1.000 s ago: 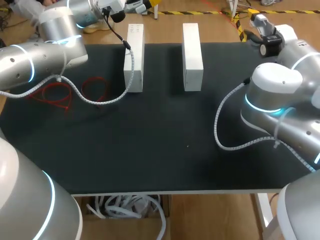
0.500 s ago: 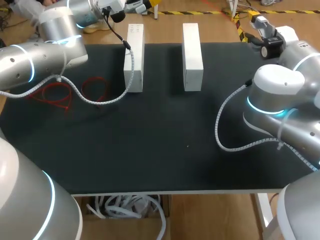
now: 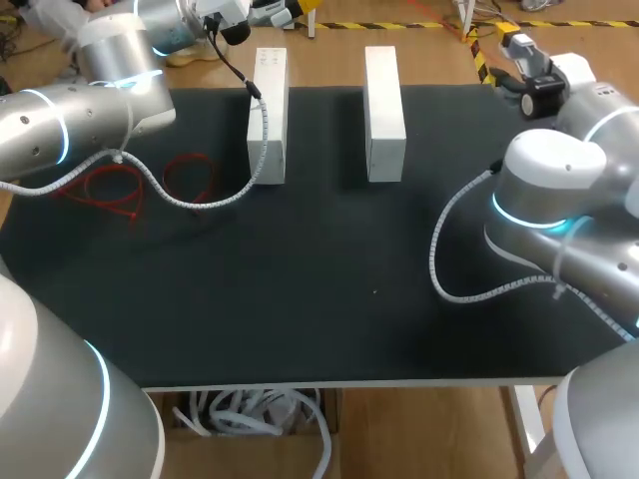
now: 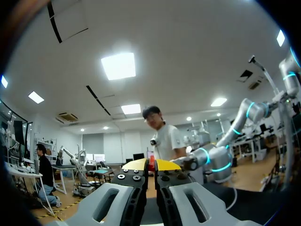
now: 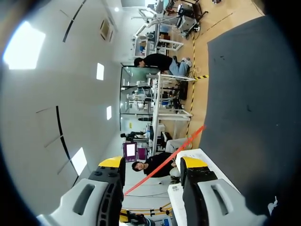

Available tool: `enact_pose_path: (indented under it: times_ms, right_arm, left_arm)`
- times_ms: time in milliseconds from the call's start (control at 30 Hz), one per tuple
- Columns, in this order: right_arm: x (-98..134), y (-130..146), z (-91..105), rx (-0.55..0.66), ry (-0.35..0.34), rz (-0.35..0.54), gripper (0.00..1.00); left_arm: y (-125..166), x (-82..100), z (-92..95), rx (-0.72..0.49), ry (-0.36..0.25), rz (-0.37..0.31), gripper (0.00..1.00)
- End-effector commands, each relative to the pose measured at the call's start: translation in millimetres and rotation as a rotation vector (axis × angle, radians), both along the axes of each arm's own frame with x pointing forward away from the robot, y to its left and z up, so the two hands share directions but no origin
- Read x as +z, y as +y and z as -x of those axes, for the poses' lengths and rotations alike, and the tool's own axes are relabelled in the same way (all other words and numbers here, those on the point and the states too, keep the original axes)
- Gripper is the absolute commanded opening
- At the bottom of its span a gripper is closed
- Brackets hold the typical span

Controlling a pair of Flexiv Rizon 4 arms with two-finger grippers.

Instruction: Grab the tape and strap the tape.

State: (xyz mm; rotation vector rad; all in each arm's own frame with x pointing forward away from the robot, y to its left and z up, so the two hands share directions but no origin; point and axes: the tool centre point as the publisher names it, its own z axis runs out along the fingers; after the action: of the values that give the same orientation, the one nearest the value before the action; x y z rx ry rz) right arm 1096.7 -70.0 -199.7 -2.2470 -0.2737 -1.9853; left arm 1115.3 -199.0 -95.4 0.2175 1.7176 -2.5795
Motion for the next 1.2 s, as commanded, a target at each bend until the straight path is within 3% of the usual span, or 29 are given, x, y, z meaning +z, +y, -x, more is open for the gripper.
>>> enact_pose_path:
  times_ms: [33, 200, 300, 800, 900, 1200]
  right_arm:
    - [1, 1, -3.8, -0.009, -0.001, 0.001, 0.49]
    - [0, -2, -5.9, -0.021, -0.009, 0.007, 0.56]
    - [0, -4, -7.9, -0.027, -0.012, 0.005, 0.48]
    - [2, -1, -13.5, -0.022, -0.027, 0.006, 0.49]
    - [3, -1, -13.9, -0.02, -0.028, 0.008, 0.35]
    - [3, -1, -14.6, -0.026, -0.025, 0.016, 0.38]
  left_arm:
    - [0, 0.6, 2.2, 0.006, 0.001, -0.001, 0.0]
    - [0, 0.6, 2.2, 0.006, 0.001, -0.001, 0.0]
    - [0, 0.6, 2.2, 0.006, 0.001, -0.001, 0.0]
    - [0, 0.6, 2.2, 0.006, 0.001, -0.001, 0.0]
    - [0, 0.6, 2.2, 0.006, 0.001, -0.001, 0.0]
    - [0, 0.6, 2.2, 0.006, 0.001, -0.001, 0.0]
